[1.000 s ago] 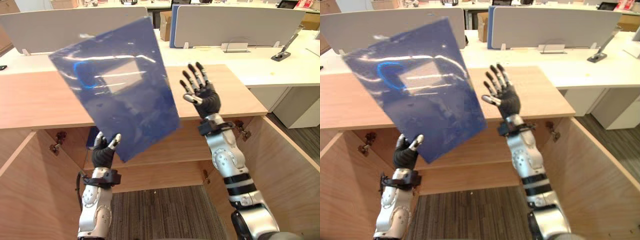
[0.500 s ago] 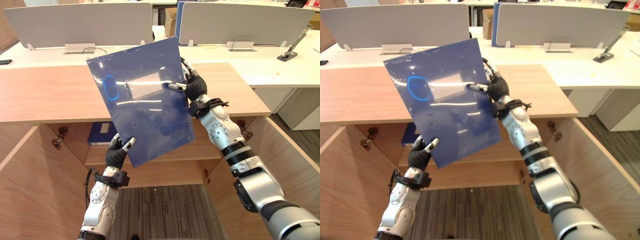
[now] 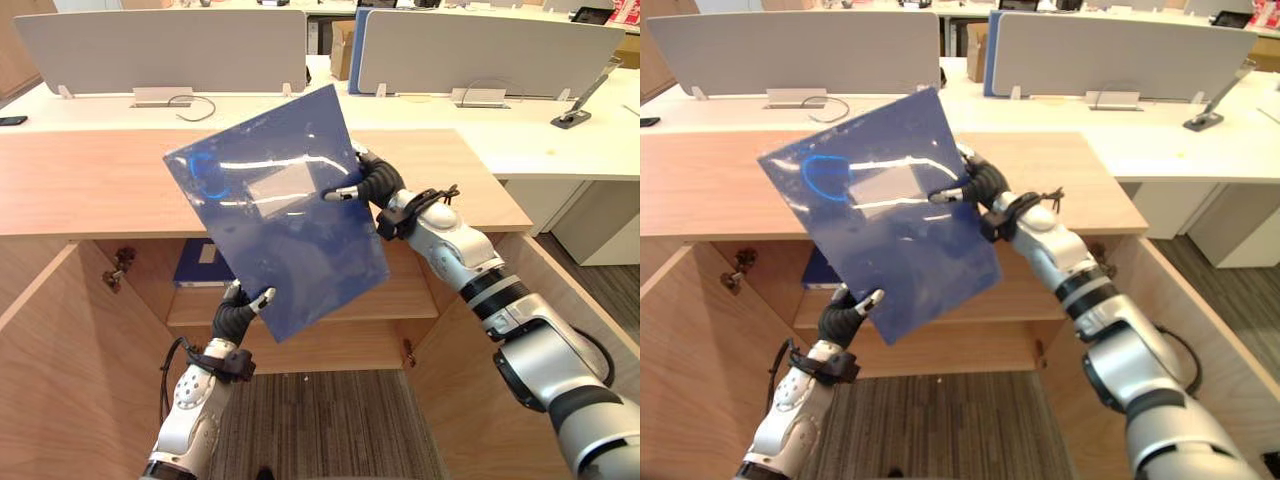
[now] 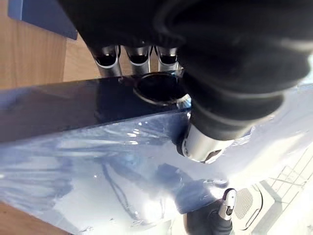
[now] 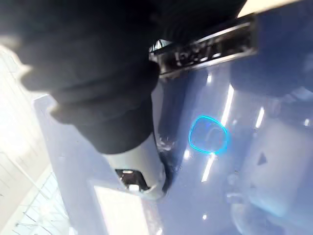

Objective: Walk over to the cabinet, pick up the folder, carry it to the office cabinet, place the folder inside the office cabinet, then close the office cabinet door

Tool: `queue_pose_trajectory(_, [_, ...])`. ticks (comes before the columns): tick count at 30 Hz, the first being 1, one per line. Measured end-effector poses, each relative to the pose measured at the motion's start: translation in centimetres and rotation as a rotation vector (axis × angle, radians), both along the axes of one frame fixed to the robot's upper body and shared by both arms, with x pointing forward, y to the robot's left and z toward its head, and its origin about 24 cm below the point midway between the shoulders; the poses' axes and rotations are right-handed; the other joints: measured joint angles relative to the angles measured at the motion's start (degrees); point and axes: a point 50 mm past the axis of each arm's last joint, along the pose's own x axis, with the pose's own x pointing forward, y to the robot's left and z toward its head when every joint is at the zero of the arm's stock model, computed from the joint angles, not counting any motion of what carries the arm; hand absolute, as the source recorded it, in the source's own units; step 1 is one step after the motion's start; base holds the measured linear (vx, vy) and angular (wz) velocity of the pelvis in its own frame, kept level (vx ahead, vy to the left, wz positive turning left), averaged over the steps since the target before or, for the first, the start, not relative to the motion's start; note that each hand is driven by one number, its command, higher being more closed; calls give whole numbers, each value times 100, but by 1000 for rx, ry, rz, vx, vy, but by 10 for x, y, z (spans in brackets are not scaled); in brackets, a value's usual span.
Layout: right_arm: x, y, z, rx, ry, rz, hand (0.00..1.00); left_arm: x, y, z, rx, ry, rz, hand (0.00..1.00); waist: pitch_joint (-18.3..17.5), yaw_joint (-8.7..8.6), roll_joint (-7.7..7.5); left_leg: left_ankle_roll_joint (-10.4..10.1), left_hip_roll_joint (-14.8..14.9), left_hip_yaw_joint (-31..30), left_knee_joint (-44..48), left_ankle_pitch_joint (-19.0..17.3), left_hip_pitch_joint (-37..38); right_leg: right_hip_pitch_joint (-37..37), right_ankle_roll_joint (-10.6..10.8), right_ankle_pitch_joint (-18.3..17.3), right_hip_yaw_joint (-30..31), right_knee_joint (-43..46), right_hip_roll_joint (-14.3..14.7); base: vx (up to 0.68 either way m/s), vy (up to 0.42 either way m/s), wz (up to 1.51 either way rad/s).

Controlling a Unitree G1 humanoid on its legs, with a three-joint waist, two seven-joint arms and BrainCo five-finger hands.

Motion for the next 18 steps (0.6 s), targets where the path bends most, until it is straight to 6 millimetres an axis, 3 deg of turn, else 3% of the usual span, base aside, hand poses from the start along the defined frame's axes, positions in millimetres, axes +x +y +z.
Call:
queue_pose_trajectory(9, [-10, -17, -28, -56, 126, 73, 100, -2, 4, -3, 126, 16, -65, 100, -101, 7, -45, -37, 51, -5, 1, 24, -88, -62, -45, 29, 1, -46, 61, 0, 0, 0])
queue_pose_trajectory(10, [-11, -18, -31, -61, 138, 74, 100, -3, 3, -4, 141, 25, -80, 0, -107, 8, -57, -41, 59, -5, 1, 26, -87, -60, -52, 35, 1, -54, 64, 0, 0, 0])
queue_pose_trajectory(18, [-28, -22, -54, -138, 196, 120, 100, -7, 7, -24, 305, 126, -146, 0, -131, 26, -66, -67, 107, -14, 2, 39, -74, -6, -93, 61, 0, -128, 110, 0, 0, 0])
